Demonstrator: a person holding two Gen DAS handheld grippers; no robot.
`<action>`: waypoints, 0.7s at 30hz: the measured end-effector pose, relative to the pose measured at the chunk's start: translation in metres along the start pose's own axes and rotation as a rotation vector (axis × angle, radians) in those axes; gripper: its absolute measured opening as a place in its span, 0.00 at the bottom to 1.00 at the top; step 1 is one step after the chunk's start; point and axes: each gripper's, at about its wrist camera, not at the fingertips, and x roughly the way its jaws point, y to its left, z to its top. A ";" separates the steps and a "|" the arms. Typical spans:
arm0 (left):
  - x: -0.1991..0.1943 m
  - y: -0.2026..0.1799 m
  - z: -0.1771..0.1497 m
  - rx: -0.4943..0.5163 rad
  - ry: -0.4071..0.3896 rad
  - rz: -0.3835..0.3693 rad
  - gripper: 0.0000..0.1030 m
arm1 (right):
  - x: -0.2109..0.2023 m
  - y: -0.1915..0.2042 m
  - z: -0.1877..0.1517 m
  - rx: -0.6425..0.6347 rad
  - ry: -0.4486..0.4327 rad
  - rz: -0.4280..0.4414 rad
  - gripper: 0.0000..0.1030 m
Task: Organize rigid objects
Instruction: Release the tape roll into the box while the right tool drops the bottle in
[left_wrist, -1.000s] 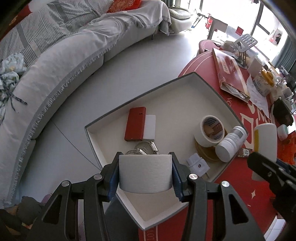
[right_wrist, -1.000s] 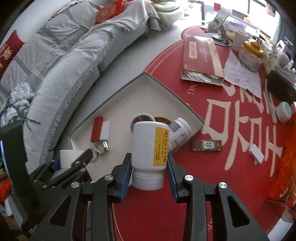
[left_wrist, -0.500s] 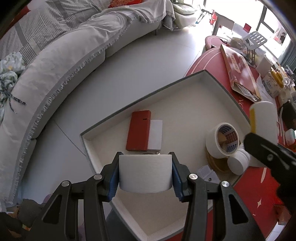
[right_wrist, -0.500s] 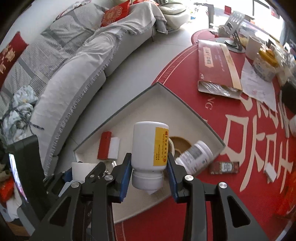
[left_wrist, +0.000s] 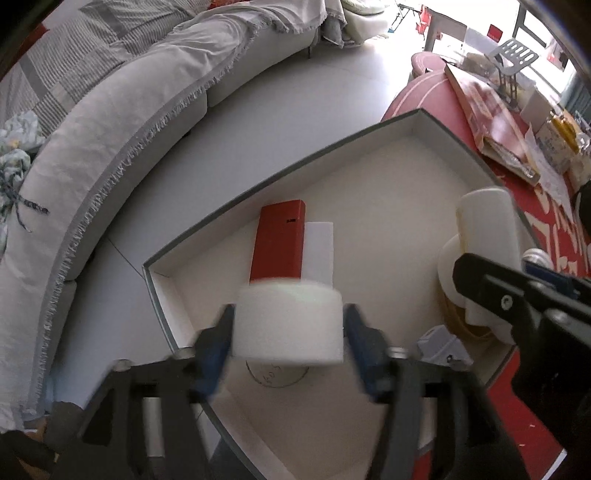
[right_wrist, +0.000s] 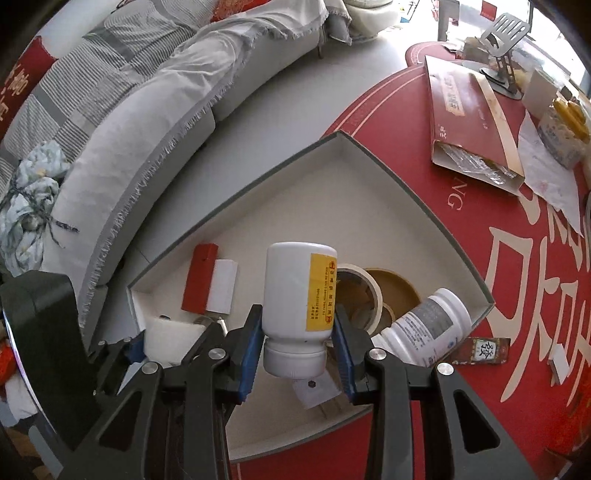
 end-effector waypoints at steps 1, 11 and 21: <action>0.000 0.000 -0.001 -0.004 -0.001 -0.001 0.81 | 0.001 0.000 0.000 -0.002 0.002 -0.001 0.38; -0.006 -0.005 -0.007 -0.008 0.005 -0.041 1.00 | -0.018 -0.023 -0.014 0.063 -0.049 -0.049 0.81; -0.014 -0.021 -0.020 0.029 0.020 -0.077 1.00 | -0.032 -0.114 -0.067 0.237 -0.080 -0.255 0.81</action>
